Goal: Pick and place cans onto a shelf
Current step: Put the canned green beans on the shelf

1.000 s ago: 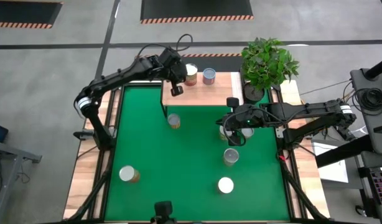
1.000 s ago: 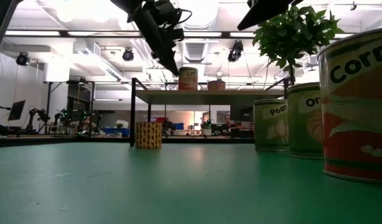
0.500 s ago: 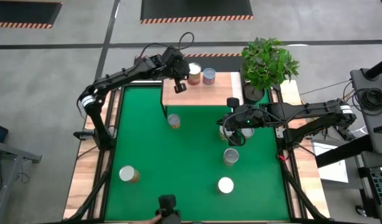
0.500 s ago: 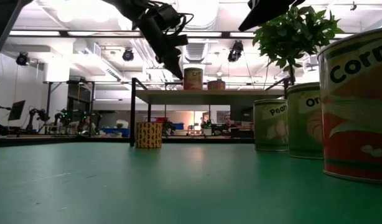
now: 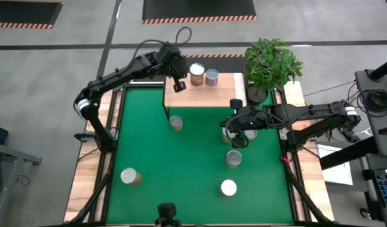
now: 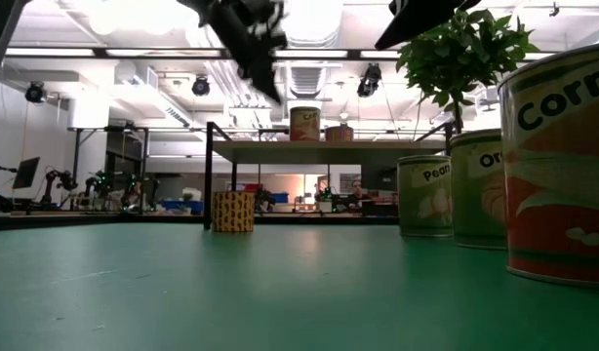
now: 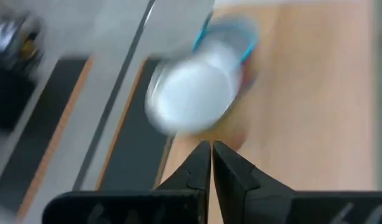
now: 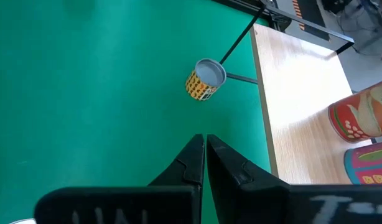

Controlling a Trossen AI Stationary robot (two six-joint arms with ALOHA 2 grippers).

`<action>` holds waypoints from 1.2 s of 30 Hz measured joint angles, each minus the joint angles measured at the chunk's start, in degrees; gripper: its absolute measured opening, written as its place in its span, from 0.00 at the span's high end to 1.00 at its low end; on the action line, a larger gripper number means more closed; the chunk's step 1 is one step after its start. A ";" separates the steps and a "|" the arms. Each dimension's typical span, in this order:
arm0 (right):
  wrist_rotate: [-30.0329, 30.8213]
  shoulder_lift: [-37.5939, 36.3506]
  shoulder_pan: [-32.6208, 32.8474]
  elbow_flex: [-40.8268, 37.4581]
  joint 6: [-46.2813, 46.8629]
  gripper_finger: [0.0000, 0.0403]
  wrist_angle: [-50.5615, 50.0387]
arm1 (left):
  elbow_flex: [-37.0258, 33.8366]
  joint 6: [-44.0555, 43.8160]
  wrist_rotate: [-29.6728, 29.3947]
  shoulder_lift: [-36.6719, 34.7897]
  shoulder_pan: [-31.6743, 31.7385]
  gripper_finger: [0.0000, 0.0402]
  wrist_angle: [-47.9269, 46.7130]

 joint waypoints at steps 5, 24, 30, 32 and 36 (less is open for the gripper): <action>0.00 0.00 0.00 -0.02 0.03 0.98 0.04 | 2.41 -0.86 4.17 0.58 -0.01 1.00 9.32; -0.04 -1.10 0.02 -10.77 -3.27 0.98 13.00 | 2.23 -17.82 -0.95 -8.59 -17.20 1.00 -7.66; -0.11 -2.03 0.02 -12.20 -6.73 0.98 18.75 | 2.21 -35.58 -4.81 -12.31 -27.37 1.00 -28.92; -0.13 -2.26 0.02 -12.18 -7.88 0.98 20.82 | 1.70 -42.60 -4.82 -12.79 -30.36 1.00 -34.38; -0.52 -2.34 0.02 -11.96 -8.44 0.98 23.97 | -0.60 -57.09 -5.10 -12.65 -35.11 1.00 -41.38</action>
